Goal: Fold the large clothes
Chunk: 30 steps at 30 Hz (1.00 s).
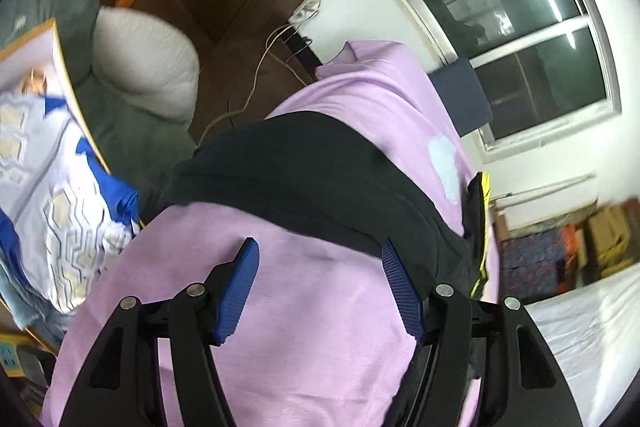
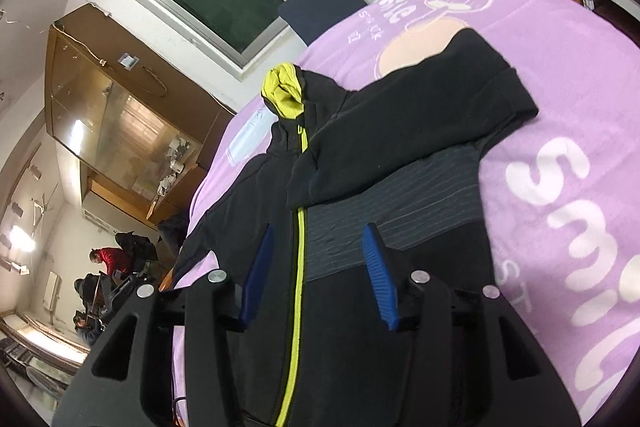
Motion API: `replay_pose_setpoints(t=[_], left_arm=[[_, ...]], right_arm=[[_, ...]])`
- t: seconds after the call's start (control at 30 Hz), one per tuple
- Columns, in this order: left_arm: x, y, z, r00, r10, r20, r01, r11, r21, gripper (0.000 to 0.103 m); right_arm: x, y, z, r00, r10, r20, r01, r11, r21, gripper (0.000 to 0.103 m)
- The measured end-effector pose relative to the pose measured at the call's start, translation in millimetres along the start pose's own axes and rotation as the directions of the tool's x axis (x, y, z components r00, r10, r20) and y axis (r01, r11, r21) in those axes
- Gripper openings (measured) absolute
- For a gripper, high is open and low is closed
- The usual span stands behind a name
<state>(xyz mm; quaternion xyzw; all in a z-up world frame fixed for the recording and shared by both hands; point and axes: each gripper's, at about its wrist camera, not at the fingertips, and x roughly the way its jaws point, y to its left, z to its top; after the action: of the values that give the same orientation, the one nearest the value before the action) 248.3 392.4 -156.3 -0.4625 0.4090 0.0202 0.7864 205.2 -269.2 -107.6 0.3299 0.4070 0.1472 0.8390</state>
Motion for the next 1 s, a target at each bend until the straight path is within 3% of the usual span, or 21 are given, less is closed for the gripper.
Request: replay_pose_setpoints(t=[0.17,0.33,0.57,0.67,0.77,0.9,1.0], left_arm=[[2.9,1.5,1.0,0.997,-0.078,-0.001,0.078,0.996,-0.038,0.066],[19.1,-15.3,0.9,0.994,-0.084,0.067,0.089,0.993,-0.079,0.091],[17.7,20.1,23.9,0.960,-0.116,0.253,0.176,0.957,-0.229,0.091],[19.5,27.8,30.4,0.954,-0.163,0.251,0.226,0.942,-0.246,0.090],[21.3,25.5,32.6,0.951,-0.175,0.253,0.234,0.946,-0.225,0.089],[26.7,21.2,32.9,0.960,-0.135,0.244,0.181,0.968,-0.174,0.072],[29.7,25.6,36.4,0.965,-0.132,0.228,0.176,0.966,-0.188,0.059]], right_arm=[[8.9,12.3,-6.4,1.000,-0.016,-0.021,0.016,1.000,-0.022,0.048],[10.8,12.7,-5.9,0.999,-0.026,-0.022,0.026,1.000,-0.012,0.049],[5.7,5.4,-4.0,0.999,-0.034,-0.006,0.034,0.999,0.000,0.049],[5.0,-1.3,-3.0,0.999,-0.042,-0.001,0.042,0.999,0.012,0.050],[9.6,-10.6,-2.9,0.999,-0.038,-0.010,0.039,0.998,0.047,0.050],[13.2,-11.3,-3.8,0.999,-0.040,-0.021,0.041,0.998,0.044,0.050],[10.5,-8.7,-2.2,0.999,-0.040,-0.008,0.040,0.999,0.030,0.050]])
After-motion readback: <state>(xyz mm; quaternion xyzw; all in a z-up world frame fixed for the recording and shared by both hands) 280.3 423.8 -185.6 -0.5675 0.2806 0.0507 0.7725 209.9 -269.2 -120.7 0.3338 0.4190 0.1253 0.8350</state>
